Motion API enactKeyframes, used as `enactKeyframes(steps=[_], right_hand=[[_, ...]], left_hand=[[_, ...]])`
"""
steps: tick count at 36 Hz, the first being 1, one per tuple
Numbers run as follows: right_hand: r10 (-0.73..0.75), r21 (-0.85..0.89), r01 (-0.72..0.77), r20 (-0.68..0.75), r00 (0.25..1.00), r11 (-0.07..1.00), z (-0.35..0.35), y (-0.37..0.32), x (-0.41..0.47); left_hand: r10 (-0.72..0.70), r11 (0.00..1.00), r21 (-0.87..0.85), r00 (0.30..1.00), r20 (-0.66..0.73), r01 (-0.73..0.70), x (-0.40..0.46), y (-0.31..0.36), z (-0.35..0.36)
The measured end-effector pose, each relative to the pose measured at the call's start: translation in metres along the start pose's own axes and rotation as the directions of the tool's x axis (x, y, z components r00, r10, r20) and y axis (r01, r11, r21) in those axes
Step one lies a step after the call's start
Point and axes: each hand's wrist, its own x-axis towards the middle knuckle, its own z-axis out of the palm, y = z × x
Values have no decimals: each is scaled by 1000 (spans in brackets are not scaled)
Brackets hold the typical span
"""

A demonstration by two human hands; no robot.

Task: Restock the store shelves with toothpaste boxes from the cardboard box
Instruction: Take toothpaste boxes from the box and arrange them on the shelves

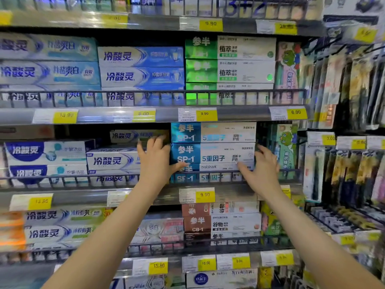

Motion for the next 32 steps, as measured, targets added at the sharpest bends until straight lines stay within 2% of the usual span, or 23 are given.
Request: enactKeyframes(steps=[7, 10, 13, 15, 21, 25, 32], right_hand=[[-15, 48, 16, -14, 1000, 999, -5, 3, 2], [-36, 193, 36, -6, 999, 981, -10, -1, 7], [-93, 407, 71, 34, 995, 911, -12, -10, 8], [-90, 477, 55, 51, 995, 877, -11, -12, 8], [-85, 542, 59, 23, 996, 838, -9, -13, 9], [-95, 576, 69, 16, 995, 814, -5, -7, 12], [-125, 588, 105, -7, 992, 802, -4, -5, 13]], left_hand=[[-36, 999, 21, 999, 38, 35, 1, 0, -2], [-67, 994, -83, 998, -5, 67, 4, 2, -1], [-75, 971, -229, 996, -43, 63, 6, 3, 2], [-107, 947, -312, 992, -68, 81, 6, 3, 4], [-166, 883, -464, 972, -167, 72, 6, 6, 5], [-191, 839, -540, 968, -165, 74, 5, 7, 6], [-206, 876, -471, 964, -170, 105, 4, 13, 7]])
